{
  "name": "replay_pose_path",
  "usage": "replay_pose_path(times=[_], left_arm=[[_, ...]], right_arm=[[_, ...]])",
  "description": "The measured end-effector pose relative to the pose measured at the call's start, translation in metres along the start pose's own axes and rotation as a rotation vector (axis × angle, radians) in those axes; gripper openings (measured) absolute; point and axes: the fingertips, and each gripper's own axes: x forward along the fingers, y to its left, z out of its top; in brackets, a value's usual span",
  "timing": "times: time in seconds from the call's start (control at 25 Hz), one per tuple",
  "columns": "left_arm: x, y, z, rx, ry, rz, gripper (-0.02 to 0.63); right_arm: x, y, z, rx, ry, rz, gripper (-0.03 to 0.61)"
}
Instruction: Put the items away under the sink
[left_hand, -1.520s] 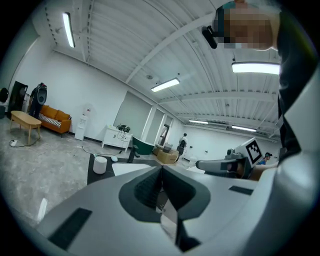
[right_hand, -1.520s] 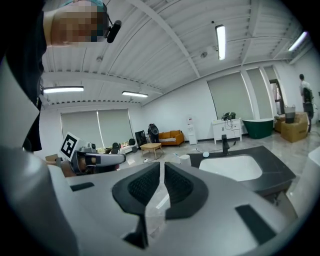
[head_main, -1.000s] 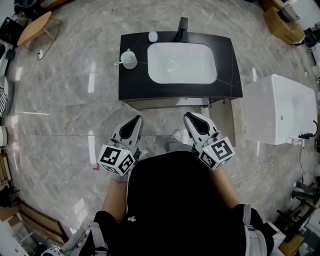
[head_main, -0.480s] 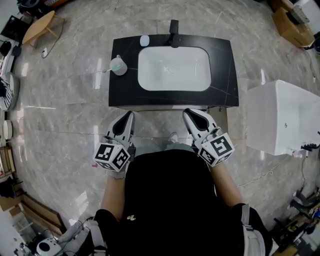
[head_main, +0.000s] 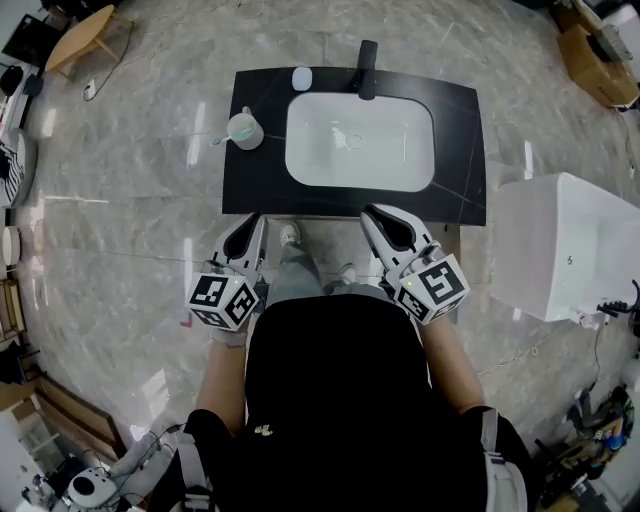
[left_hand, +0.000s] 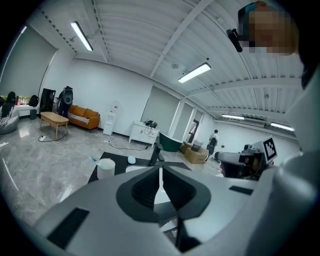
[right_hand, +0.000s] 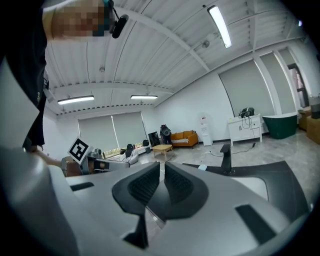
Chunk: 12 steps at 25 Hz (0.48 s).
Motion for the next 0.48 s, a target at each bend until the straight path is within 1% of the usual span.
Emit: replay_pose_path(times=[0.2, 0.48], left_arm=[[0.019, 0.046, 0.002, -0.024, 0.039, -0.015, 0.025], [0.044, 0.109, -0.008, -0.039, 0.107, -0.044, 0.026]], right_arm=[[0.05, 0.004, 0.006, -0.014, 0.039, 0.006, 0.048], [0.132, 0.009, 0.0, -0.03, 0.1, 0.021, 0.048]])
